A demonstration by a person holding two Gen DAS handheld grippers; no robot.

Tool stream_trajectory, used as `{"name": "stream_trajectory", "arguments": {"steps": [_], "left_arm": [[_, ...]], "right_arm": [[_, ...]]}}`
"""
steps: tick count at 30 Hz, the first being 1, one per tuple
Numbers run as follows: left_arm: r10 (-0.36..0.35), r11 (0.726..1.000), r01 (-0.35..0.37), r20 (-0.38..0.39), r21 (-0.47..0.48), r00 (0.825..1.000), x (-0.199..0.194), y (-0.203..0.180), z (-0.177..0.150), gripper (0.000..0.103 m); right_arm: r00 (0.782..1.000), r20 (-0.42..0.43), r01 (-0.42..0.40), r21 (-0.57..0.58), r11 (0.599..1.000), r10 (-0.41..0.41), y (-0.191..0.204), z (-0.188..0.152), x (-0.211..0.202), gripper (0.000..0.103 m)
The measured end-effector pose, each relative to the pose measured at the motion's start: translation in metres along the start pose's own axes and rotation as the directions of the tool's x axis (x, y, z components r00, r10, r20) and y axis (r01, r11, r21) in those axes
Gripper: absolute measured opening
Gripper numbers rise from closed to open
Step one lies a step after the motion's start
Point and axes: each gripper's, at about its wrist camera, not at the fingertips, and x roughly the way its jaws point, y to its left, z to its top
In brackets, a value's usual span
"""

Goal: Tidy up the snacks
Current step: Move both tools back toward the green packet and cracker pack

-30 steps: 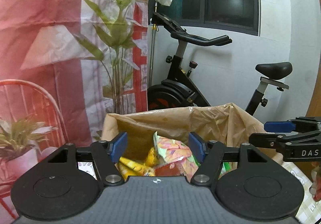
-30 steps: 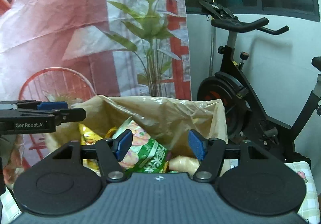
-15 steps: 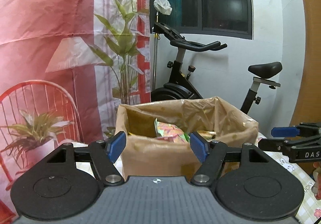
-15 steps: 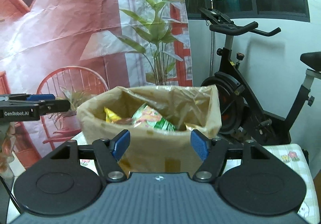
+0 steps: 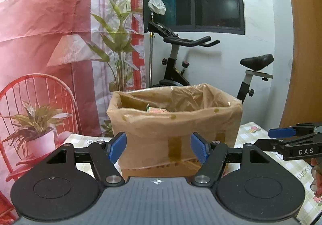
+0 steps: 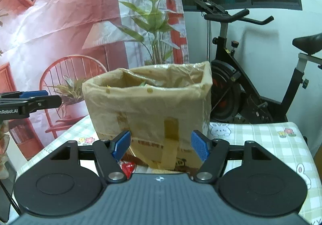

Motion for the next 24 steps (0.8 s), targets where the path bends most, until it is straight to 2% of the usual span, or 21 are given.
{"name": "stream_trajectory", "arguments": {"steps": [24], "left_arm": [[-0.010, 1.000, 0.007, -0.071, -0.030, 0.997, 0.014, -0.003, -0.044, 0.073]], "right_arm": [[0.998, -0.062, 0.009, 0.019, 1.000, -0.008, -0.014, -0.036, 0.008, 0.070]]}}
